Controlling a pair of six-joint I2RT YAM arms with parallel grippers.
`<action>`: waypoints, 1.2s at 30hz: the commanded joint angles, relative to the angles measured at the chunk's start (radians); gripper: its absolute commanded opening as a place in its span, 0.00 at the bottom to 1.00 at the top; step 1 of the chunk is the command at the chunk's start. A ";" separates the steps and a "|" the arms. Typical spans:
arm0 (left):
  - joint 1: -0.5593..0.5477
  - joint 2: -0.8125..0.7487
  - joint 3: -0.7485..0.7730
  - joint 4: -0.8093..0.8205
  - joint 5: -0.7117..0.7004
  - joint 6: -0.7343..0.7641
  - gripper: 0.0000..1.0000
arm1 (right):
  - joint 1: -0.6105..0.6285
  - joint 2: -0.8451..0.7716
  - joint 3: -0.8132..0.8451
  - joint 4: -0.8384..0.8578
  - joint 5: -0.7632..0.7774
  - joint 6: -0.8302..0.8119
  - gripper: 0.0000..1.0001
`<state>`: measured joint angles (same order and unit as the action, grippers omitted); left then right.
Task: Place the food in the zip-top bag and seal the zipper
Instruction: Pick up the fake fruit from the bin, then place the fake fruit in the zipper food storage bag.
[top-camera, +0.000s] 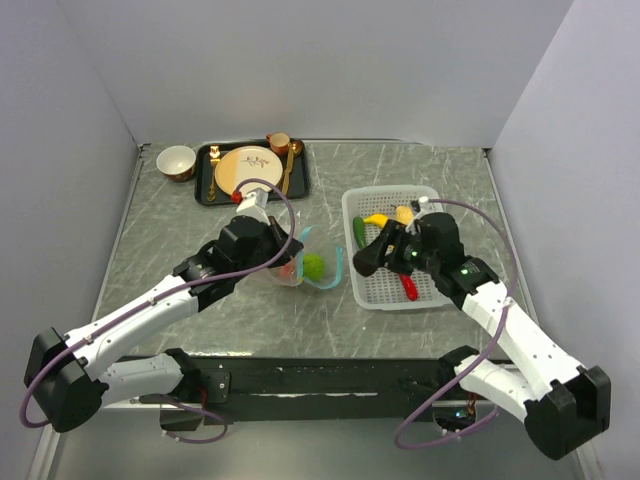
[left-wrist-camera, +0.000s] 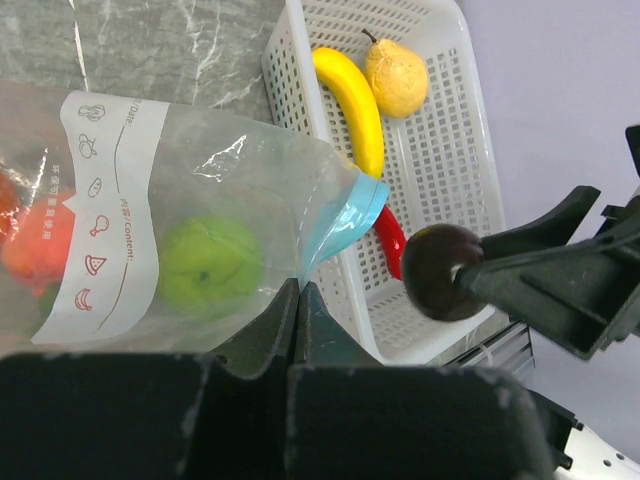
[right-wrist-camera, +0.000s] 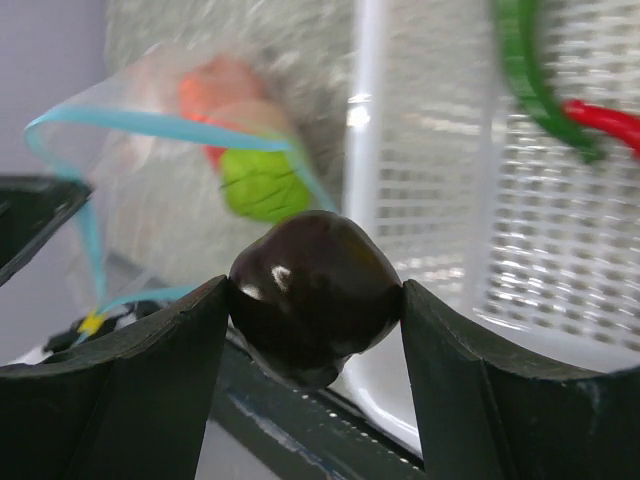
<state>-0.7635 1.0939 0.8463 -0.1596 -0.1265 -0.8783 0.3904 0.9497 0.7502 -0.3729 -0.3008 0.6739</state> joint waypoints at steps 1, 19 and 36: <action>-0.002 -0.014 0.016 0.069 0.027 -0.027 0.01 | 0.097 0.041 0.074 0.097 -0.006 0.029 0.52; 0.000 -0.063 -0.004 0.120 0.070 -0.065 0.01 | 0.289 0.327 0.255 0.219 0.075 0.045 0.53; -0.002 -0.157 -0.023 0.058 -0.081 -0.060 0.01 | 0.343 0.299 0.248 0.223 0.110 -0.034 1.00</action>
<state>-0.7635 0.9596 0.8295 -0.1196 -0.1635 -0.9302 0.7353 1.3422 0.9977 -0.1440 -0.2741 0.6842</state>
